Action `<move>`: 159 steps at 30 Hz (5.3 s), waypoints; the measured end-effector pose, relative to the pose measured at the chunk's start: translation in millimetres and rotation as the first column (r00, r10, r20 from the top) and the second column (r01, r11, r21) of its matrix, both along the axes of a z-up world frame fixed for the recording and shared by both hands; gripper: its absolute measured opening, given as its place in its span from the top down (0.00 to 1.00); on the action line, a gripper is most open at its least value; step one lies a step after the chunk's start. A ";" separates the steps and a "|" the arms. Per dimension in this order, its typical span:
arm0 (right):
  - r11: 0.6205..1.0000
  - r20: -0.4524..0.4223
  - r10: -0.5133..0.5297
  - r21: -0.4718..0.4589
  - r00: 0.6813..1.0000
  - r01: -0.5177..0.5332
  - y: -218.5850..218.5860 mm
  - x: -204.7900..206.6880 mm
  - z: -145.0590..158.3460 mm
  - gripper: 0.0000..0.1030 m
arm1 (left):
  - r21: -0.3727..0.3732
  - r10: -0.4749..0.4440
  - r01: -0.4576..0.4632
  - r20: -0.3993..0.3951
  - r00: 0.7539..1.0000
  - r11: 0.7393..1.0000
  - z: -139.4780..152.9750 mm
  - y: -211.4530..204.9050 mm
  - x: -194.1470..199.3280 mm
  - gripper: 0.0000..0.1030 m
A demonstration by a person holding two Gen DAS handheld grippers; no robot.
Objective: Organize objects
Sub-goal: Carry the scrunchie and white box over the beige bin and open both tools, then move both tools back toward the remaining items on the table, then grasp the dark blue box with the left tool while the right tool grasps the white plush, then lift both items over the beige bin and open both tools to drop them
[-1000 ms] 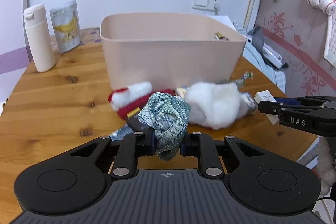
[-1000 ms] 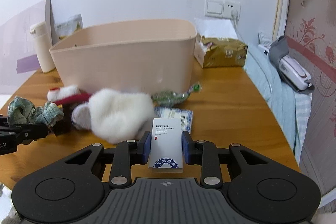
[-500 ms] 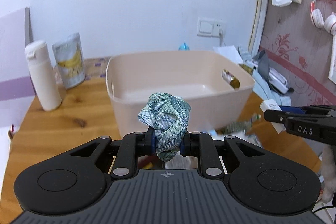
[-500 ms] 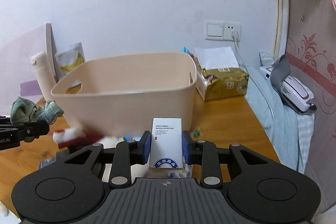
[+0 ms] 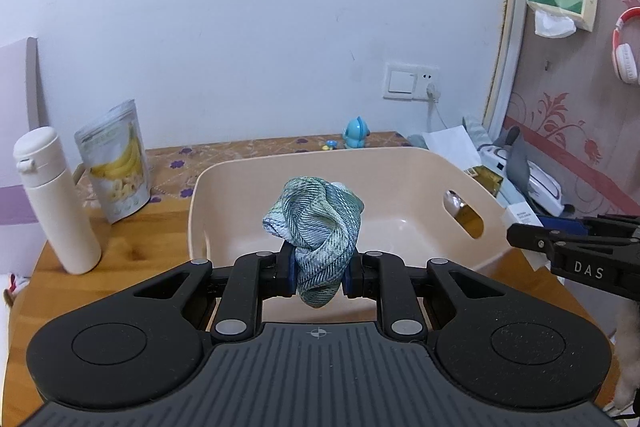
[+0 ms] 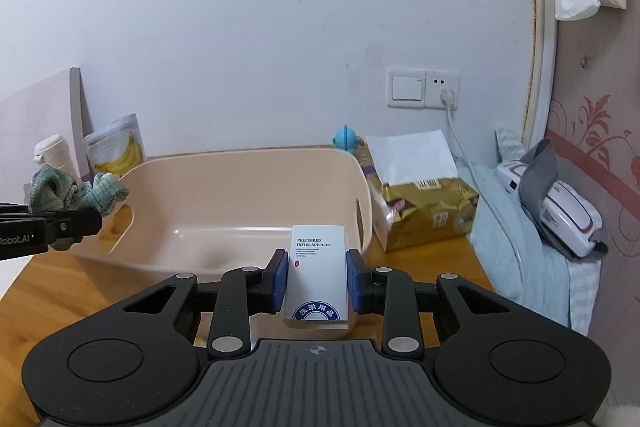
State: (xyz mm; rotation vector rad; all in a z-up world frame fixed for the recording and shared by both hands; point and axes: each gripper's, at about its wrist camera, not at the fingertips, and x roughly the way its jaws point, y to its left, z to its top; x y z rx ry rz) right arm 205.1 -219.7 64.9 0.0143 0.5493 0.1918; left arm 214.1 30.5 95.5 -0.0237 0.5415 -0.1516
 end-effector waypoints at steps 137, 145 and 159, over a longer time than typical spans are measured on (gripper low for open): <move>0.956 -0.151 0.100 -0.260 0.984 -0.137 88.5 -45.6 -95.2 0.58 | 0.094 -0.034 0.063 -0.285 0.958 0.994 -117.4 45.6 -81.1 0.78; 0.965 -0.139 0.116 -0.217 0.984 -0.144 78.8 -54.1 -86.7 0.76 | 0.090 -0.031 0.056 -0.261 0.965 0.994 -106.9 44.3 -91.6 0.78; 0.983 -0.105 0.114 -0.130 0.988 -0.128 55.8 -63.9 -60.8 0.78 | 0.096 -0.029 0.045 -0.166 0.986 0.994 -70.6 35.4 -100.1 0.78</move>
